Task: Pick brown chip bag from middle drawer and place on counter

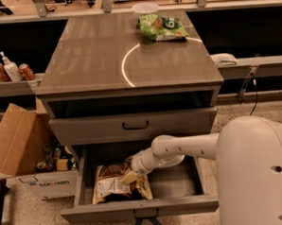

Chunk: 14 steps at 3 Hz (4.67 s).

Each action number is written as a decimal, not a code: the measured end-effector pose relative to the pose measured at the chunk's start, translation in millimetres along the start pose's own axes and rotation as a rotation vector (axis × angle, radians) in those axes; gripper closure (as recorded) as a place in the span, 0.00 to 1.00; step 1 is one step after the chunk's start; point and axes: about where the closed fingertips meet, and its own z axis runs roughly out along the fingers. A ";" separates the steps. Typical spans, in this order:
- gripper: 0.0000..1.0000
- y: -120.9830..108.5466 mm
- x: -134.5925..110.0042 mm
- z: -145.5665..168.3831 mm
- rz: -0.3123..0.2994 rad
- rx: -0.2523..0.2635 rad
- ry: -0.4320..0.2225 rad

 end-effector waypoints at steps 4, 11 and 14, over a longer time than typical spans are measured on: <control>1.00 58.7 -56.0 -112.8 -0.210 -0.006 -0.270; 1.00 87.9 -111.1 -299.9 -0.543 0.134 -0.300; 1.00 130.9 -200.5 -445.1 -0.827 0.315 -0.365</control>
Offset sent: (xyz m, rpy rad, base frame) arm -0.0292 -0.0128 0.0716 0.1834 -0.1274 0.0791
